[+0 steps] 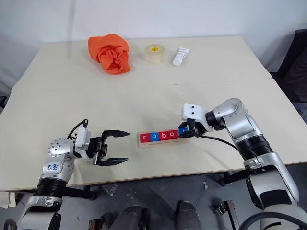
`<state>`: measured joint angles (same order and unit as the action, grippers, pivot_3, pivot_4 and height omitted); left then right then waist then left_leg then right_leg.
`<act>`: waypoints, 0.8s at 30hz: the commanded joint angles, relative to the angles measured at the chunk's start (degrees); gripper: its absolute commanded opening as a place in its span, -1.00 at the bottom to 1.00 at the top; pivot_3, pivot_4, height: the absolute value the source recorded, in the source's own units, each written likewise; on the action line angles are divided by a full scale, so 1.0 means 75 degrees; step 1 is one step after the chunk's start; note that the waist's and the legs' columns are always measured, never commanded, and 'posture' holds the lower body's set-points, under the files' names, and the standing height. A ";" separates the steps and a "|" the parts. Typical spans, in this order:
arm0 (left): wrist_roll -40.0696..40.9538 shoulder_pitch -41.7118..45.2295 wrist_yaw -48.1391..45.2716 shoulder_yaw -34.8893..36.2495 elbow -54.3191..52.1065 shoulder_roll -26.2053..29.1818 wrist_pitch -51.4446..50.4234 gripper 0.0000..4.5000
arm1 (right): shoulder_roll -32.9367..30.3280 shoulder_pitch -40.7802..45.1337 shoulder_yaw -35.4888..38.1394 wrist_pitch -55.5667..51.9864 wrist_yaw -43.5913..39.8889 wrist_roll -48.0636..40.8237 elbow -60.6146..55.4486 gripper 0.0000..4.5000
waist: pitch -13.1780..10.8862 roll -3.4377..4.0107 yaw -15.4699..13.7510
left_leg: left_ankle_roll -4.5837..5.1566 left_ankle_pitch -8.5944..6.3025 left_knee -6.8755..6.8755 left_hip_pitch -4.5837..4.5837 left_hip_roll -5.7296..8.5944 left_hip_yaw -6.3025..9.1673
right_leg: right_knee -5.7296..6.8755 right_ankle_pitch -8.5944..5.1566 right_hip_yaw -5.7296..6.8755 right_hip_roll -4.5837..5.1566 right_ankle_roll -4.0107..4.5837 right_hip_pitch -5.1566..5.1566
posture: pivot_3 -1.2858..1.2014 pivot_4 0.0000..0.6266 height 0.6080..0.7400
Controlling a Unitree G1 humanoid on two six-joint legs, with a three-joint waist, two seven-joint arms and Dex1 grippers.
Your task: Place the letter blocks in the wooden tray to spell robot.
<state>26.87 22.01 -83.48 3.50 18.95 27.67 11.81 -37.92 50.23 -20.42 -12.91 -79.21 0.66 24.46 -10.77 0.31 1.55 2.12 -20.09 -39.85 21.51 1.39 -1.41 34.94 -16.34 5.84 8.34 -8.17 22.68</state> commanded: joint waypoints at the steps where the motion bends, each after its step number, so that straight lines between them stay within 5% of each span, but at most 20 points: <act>1: 0.0098 -0.0181 0.0077 0.0143 -0.0270 0.0081 0.0073 1.00 | 0.0078 0.0246 0.0004 0.0363 -0.0096 0.0106 0.0254 -0.37 | 0.0000 0.0000 0.0003 | 0.0000 0.0000 0.0001 0.0000 0.0000 0.0001 | 0.0000 0.0000 0.0003 -0.0001 0.0000 0.0000 | 0.03 -0.52 1.00; 21: 0.0091 -0.0346 0.0356 0.0124 -0.0484 0.0081 0.0089 1.00 | 0.0434 0.0228 0.0027 0.0293 -0.0236 0.0094 0.0313 -0.37 | 0.0000 0.0000 0.0003 | -0.0001 0.0000 -0.0007 -0.0001 -0.0002 0.0020 | -0.0002 0.0000 0.0020 -0.0001 0.0000 -0.0015 | 0.03 -0.52 1.00; 24: 0.0083 -0.0313 0.0357 0.0125 -0.0437 0.0091 0.0109 1.00 | 0.0408 0.0175 0.0069 0.0208 -0.0297 0.0019 0.0165 0.08 | 0.0000 0.0001 0.0003 | -0.0001 0.0000 -0.0007 -0.0001 -0.0002 0.0020 | -0.0002 0.0000 0.0020 -0.0002 0.0000 -0.0015 | 0.03 -0.52 1.00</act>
<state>26.88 19.71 -80.86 3.56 16.70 27.93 11.82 -34.90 51.39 -20.42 -11.09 -81.02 1.10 27.26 -10.77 0.32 1.57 2.11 -20.09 -39.90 21.51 1.37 -1.27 34.93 -16.34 5.99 8.32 -8.17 22.57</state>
